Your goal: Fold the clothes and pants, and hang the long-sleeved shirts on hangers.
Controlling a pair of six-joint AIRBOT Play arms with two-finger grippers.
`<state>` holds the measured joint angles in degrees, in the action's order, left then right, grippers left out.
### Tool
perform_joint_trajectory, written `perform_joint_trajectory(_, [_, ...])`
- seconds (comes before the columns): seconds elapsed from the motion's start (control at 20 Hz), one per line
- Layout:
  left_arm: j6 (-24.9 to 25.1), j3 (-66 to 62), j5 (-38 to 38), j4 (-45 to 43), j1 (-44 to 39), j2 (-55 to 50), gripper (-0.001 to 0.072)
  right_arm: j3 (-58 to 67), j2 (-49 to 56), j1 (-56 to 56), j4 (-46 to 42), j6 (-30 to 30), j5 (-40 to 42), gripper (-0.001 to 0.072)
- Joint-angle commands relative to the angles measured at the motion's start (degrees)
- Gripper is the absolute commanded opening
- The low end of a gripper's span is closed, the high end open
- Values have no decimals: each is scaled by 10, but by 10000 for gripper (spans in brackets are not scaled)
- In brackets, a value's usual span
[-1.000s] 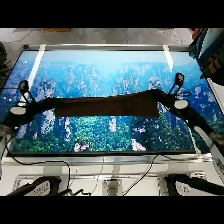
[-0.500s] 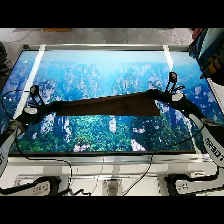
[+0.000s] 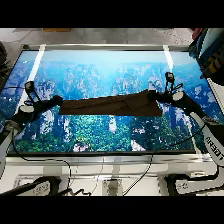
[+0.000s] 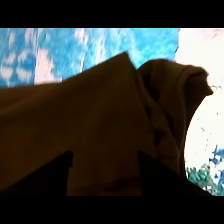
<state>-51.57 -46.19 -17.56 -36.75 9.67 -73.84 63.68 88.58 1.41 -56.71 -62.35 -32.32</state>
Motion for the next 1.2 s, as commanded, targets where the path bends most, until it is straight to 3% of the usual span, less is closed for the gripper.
perform_joint_trajectory(0.0, [-1, -3, -39, -25, 24, 42, 624, 52, -1, 0, -150, -8, -172, 456])
perform_joint_trajectory(0.1, [-3, -3, -96, -27, 59, 45, 546, 83, -1, 0, -257, -51, -239, 456])
perform_joint_trajectory(0.3, [-10, -3, -218, -90, 117, 20, 553, 116, -1, 0, -398, -75, -315, 457])
perform_joint_trajectory(0.45, [-20, -3, -237, -110, 111, -21, 712, 116, -2, 0, -388, -103, -311, 456])
perform_joint_trajectory(0.75, [-15, -56, -237, -33, 82, -133, 709, 116, -2, 0, -379, -106, -309, 449])
perform_joint_trajectory(1.05, [45, -111, -226, 43, 29, -208, 701, 116, -2, 0, -351, -107, -304, 449])
perform_joint_trajectory(1.1, [45, -113, -206, 43, 19, -209, 676, 116, -2, 0, -342, -107, -302, 449])
perform_joint_trajectory(1.15, [45, -113, -184, 43, 10, -209, 555, 116, -2, 0, -332, -107, -299, 449])
